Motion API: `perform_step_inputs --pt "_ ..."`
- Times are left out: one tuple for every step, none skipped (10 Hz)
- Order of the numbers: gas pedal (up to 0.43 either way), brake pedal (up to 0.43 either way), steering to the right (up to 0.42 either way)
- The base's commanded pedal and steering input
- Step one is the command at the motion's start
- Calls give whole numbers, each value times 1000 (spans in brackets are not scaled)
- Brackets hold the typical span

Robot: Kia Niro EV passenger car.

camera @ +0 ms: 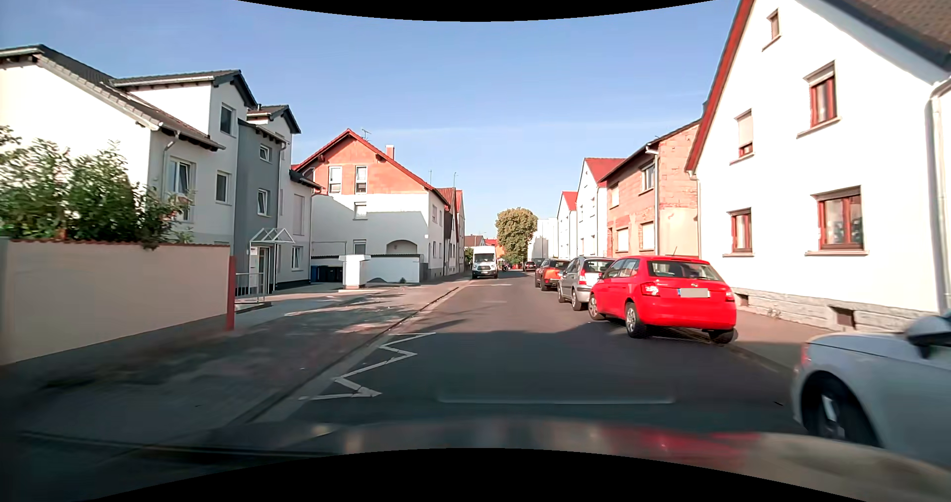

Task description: Follow the waypoints while adhering to traffic rules and regulations

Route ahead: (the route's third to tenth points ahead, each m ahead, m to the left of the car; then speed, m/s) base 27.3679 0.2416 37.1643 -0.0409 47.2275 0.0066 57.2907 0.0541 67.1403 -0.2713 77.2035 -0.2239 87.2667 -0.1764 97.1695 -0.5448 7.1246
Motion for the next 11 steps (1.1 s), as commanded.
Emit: perform_step_inputs --pt "0 0 -4" --pt "0 0 -6" --pt "0 0 -7" --pt "0 0 -6" --pt "0 0 -4" --pt "0 0 -6" --pt "0 0 -10" --pt "0 0 -15" --pt "0 0 -15" --pt "0 0 -12" --pt "0 0 -12"
